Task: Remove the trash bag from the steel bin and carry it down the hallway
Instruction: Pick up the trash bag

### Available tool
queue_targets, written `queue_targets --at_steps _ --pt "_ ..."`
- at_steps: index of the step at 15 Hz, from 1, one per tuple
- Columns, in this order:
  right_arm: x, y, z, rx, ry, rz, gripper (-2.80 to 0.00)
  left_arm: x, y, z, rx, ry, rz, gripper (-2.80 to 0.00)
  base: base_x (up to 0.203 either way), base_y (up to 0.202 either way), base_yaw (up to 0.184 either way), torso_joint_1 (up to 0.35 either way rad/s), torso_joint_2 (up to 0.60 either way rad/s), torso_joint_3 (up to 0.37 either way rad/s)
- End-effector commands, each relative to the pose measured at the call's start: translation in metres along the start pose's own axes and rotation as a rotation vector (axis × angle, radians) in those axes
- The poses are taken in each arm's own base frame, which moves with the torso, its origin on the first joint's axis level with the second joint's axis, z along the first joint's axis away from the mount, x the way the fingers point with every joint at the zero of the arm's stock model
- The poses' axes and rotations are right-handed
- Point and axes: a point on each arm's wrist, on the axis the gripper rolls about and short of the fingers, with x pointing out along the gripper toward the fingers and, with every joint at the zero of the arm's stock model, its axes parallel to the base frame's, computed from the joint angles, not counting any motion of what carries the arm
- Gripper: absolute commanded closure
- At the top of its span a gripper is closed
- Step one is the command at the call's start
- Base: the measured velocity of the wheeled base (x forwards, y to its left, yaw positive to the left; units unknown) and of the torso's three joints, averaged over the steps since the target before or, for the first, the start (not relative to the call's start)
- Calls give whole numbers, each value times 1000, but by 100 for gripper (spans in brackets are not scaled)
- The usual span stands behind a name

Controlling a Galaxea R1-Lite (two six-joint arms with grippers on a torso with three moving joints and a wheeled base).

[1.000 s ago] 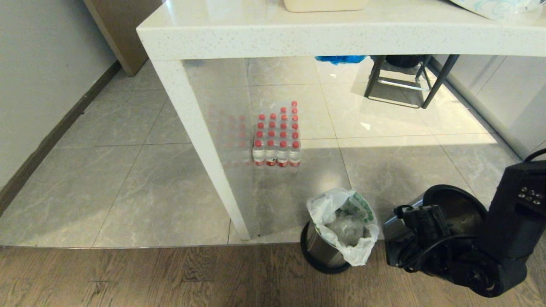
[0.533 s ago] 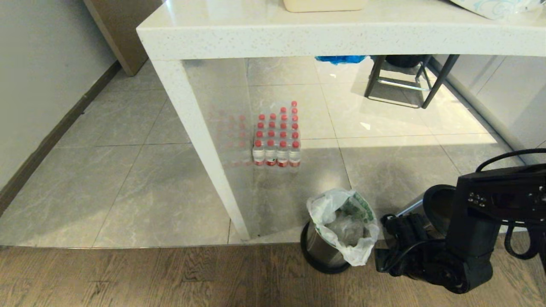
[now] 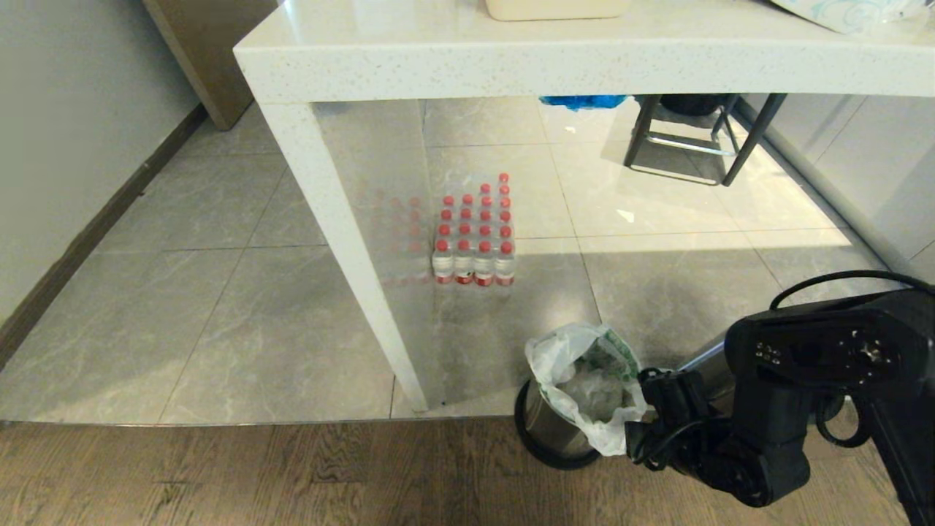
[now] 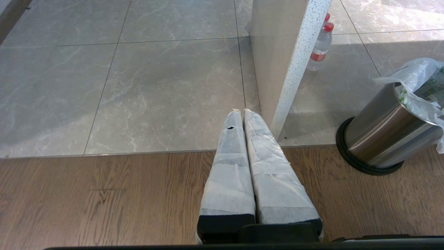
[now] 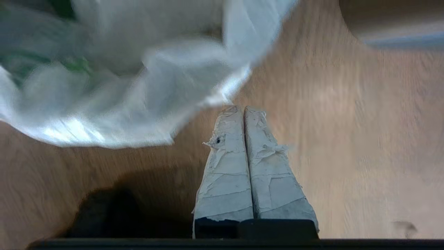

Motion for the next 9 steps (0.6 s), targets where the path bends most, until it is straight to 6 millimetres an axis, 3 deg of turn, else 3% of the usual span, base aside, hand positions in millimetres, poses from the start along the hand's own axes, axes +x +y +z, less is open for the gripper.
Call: queue_targets --at_steps 1,6,9 --pt "6 1 -3 5 -16 9 0 0 0 0 0 -1 0 0 0 0 0 0 0 0" --pt "6 3 3 39 -151 -13 0 0 0 0 0 -1 0 0 0 0 0 0 0 0" --pt "-5 4 11 52 -201 -35 0 0 0 0 0 0 0 0 0 0 0 0 0 0"
